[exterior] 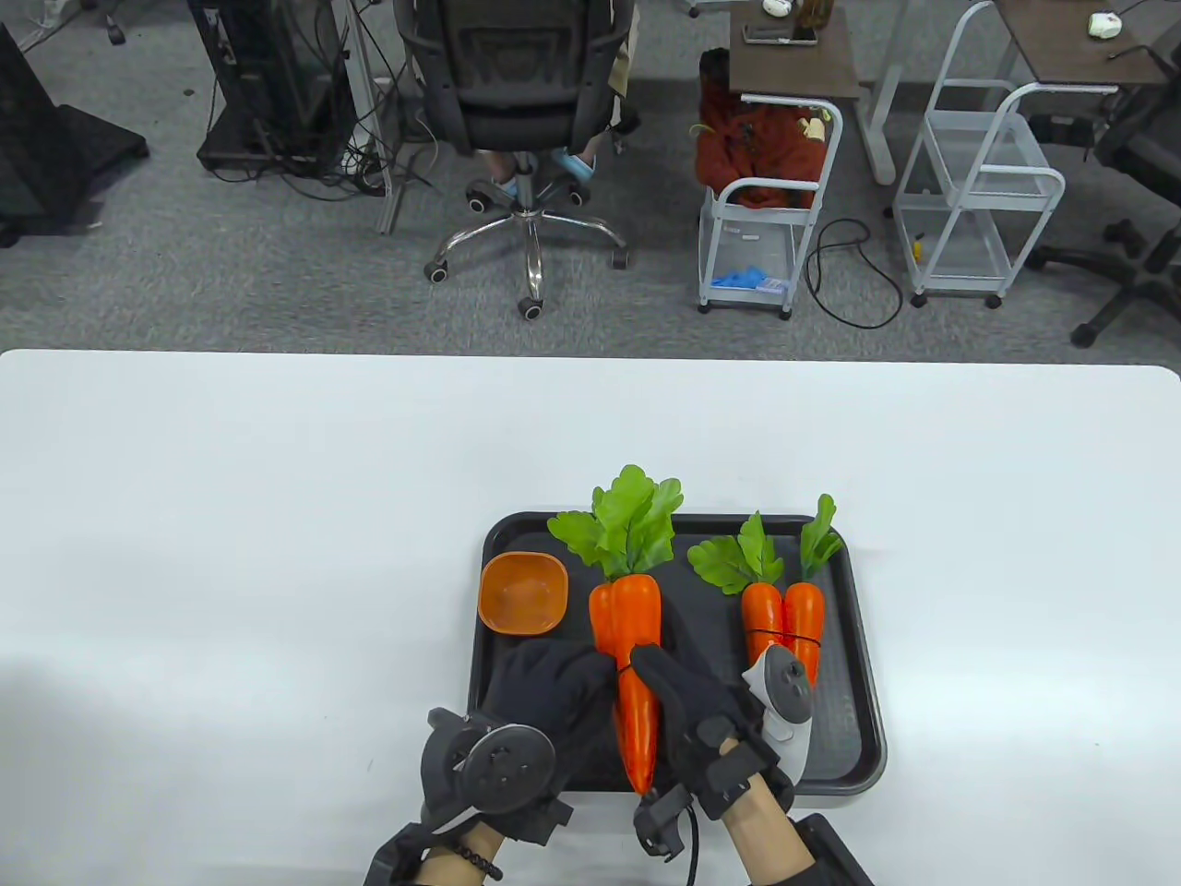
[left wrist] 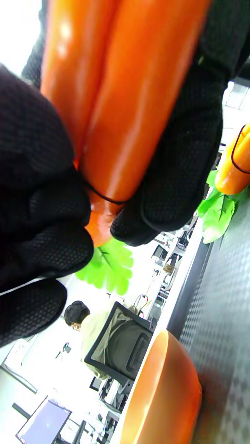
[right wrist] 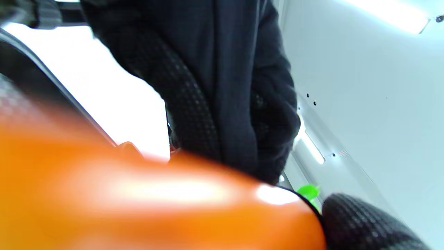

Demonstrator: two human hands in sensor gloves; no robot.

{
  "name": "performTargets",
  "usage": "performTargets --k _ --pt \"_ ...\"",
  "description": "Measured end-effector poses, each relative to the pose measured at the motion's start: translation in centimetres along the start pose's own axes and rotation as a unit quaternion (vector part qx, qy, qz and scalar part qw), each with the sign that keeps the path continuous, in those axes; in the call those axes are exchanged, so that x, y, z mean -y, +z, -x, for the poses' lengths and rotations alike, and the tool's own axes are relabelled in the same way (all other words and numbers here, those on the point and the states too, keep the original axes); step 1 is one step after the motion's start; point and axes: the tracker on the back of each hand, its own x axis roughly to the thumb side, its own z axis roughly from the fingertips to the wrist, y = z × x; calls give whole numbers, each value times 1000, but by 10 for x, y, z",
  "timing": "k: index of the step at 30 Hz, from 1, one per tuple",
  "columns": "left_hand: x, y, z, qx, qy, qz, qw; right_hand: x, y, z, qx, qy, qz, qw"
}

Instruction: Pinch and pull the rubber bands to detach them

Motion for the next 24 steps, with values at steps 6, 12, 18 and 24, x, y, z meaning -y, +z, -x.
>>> performTargets --k 6,12,18,24 --pt "1 1 -5 18 -27 3 999 1 -1 -1 15 5 4 1000" --pt "0 1 -12 32 -75 -8 997 0 -2 0 42 9 -2 999" --pt "3 2 -23 47 -95 -2 994 1 -1 0 65 -19 13 998" --pt "7 3 -28 60 -104 8 993 5 -1 -1 67 -35 15 997"
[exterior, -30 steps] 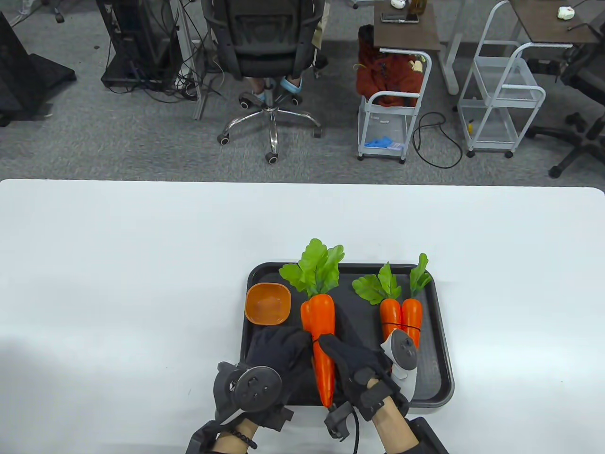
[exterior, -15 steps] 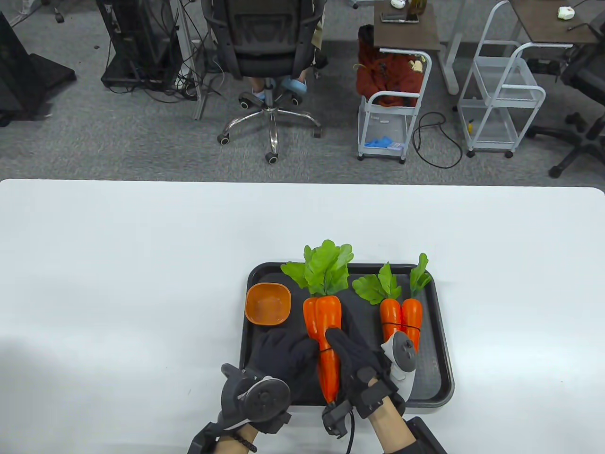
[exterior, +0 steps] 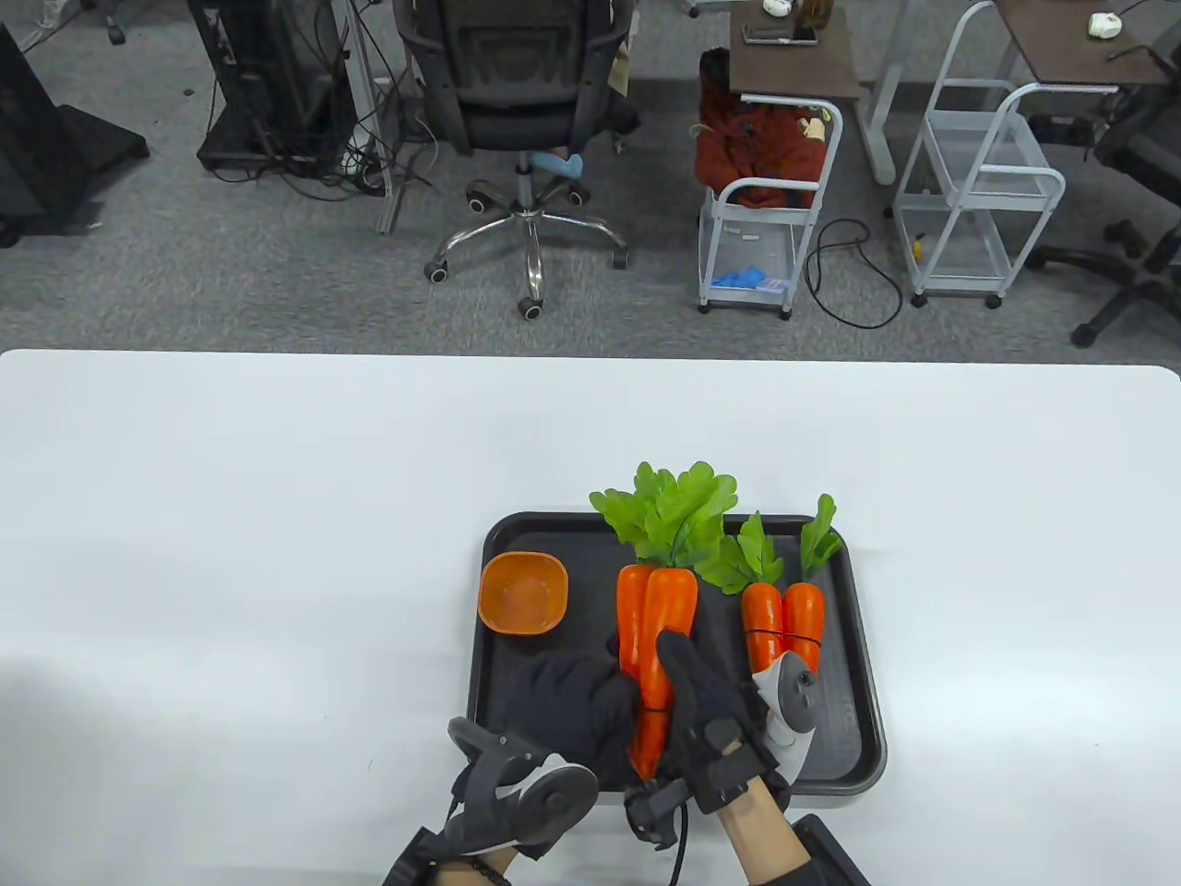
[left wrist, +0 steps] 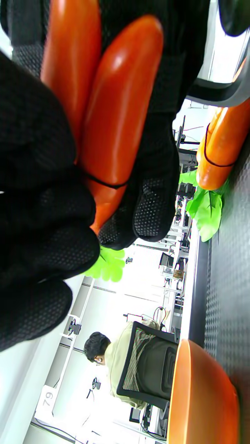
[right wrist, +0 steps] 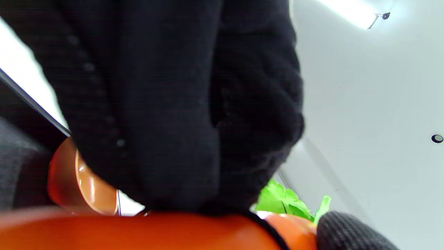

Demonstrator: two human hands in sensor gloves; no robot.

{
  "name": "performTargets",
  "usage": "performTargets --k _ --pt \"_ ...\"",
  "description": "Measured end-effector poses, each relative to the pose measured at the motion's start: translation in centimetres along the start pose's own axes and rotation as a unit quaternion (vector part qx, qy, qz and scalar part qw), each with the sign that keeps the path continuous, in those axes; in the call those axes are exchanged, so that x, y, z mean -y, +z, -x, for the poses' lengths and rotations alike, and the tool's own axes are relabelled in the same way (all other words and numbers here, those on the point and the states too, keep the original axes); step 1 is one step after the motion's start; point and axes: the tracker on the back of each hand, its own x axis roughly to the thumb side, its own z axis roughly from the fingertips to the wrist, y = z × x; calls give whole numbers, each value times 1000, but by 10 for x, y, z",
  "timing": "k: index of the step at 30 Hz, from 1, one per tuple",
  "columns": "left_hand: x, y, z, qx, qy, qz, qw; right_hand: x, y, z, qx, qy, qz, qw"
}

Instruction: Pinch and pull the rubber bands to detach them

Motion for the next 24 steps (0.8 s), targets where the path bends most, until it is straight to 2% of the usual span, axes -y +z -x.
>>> performTargets --k 15,24 --pt "-3 4 -1 25 -3 36 999 4 -3 -3 12 -41 -5 999" --pt "-14 2 4 23 -5 58 998 5 -3 -6 20 -22 4 1000"
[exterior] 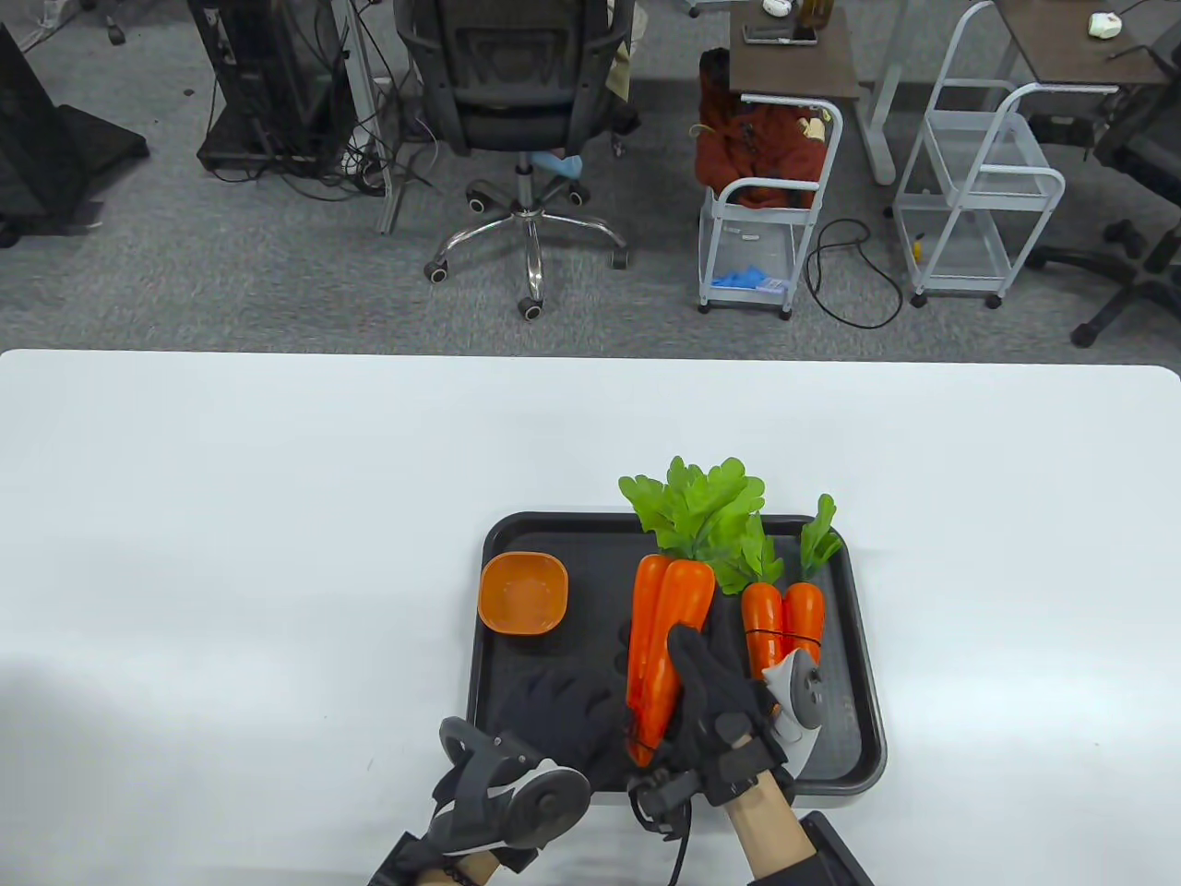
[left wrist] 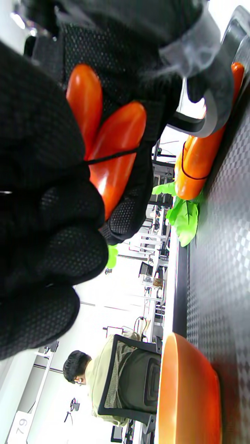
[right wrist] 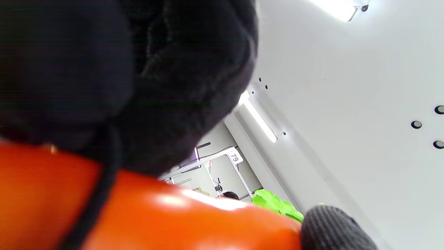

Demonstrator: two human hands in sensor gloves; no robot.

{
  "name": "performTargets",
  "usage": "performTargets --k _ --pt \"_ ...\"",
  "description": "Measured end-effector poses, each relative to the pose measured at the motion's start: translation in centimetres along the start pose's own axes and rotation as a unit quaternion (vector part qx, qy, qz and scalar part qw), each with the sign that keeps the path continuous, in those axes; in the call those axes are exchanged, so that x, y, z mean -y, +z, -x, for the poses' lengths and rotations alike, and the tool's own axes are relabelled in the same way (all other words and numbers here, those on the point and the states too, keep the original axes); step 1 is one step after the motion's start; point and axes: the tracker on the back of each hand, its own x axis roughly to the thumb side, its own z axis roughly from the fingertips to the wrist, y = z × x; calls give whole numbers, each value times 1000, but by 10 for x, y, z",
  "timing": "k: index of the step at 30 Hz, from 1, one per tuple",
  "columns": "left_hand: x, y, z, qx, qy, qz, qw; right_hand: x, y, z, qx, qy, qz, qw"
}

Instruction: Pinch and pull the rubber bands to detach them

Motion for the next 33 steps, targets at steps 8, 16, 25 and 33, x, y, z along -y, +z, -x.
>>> performTargets --k 8,16,25,33 --pt "-1 -5 4 16 15 59 998 2 -2 -4 34 -43 32 998" --pt "-7 -9 31 -6 -17 103 995 12 0 -7 39 -31 57 997" --pt "-23 -43 85 -87 -76 90 989 7 0 -4 23 -8 42 999" --pt "-19 -74 110 -114 -107 108 982 9 0 -1 18 10 34 999"
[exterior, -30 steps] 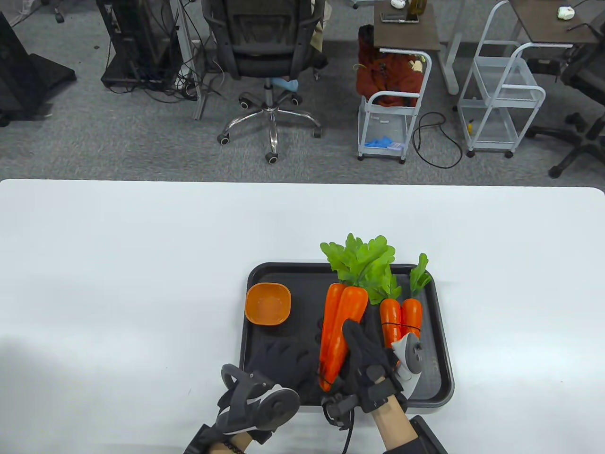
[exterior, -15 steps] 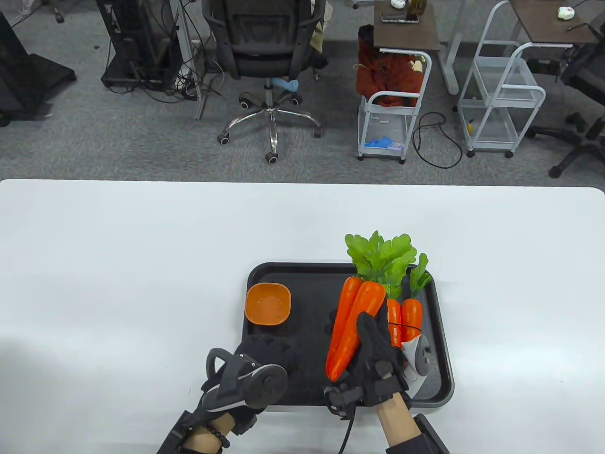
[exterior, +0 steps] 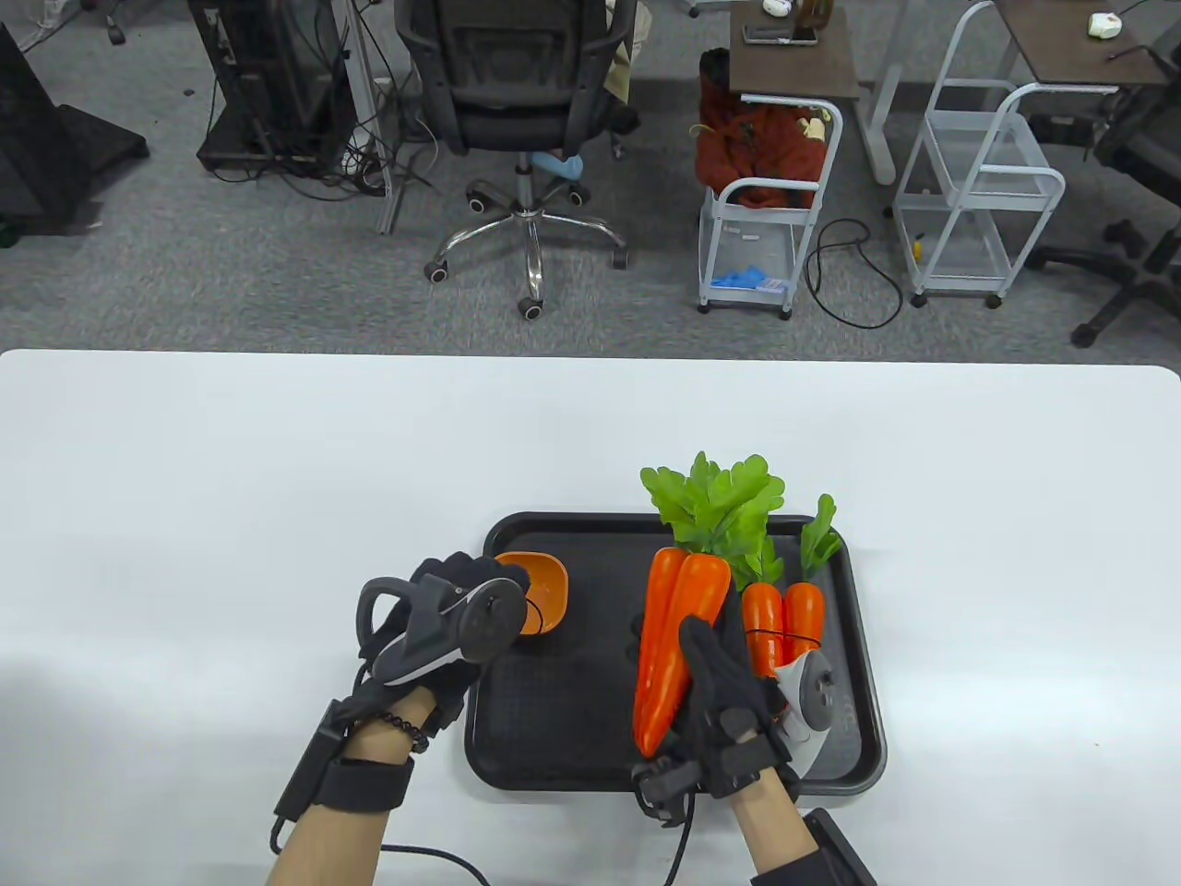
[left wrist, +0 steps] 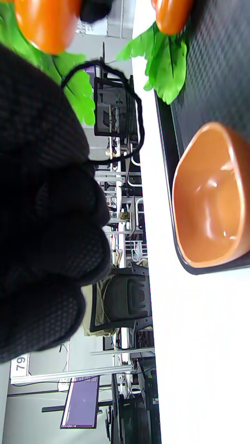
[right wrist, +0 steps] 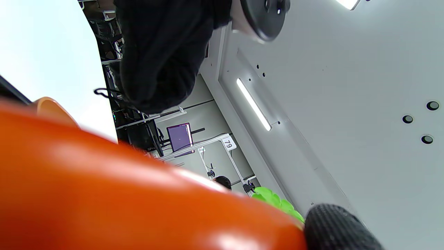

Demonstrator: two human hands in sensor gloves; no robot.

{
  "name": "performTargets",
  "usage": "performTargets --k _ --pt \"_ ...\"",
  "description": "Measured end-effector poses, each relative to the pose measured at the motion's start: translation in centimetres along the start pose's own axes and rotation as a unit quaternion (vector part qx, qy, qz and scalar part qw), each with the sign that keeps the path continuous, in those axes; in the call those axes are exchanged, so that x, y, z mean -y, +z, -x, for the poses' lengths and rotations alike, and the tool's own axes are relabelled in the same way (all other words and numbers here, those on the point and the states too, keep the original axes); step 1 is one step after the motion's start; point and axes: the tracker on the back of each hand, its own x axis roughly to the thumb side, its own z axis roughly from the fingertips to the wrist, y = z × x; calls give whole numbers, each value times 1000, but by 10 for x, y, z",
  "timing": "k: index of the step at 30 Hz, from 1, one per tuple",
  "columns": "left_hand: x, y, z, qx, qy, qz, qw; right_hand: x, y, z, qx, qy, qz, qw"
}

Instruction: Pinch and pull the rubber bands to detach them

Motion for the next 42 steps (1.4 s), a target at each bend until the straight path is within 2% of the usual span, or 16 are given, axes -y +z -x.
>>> performTargets --k 6,15,21,31,42 --pt "10 -22 4 -15 -16 19 1000 1 0 1 -2 5 -4 1000" --pt "38 -44 3 -31 -58 49 997 1 -1 1 -4 6 -6 1000" --pt "57 -48 -3 -30 -111 61 991 1 -1 1 -4 7 -8 1000" --pt "71 -50 -21 -5 -198 70 978 1 -2 2 -5 18 -10 1000" --pt "82 -52 -35 8 -232 79 969 1 -2 2 0 24 -15 1000"
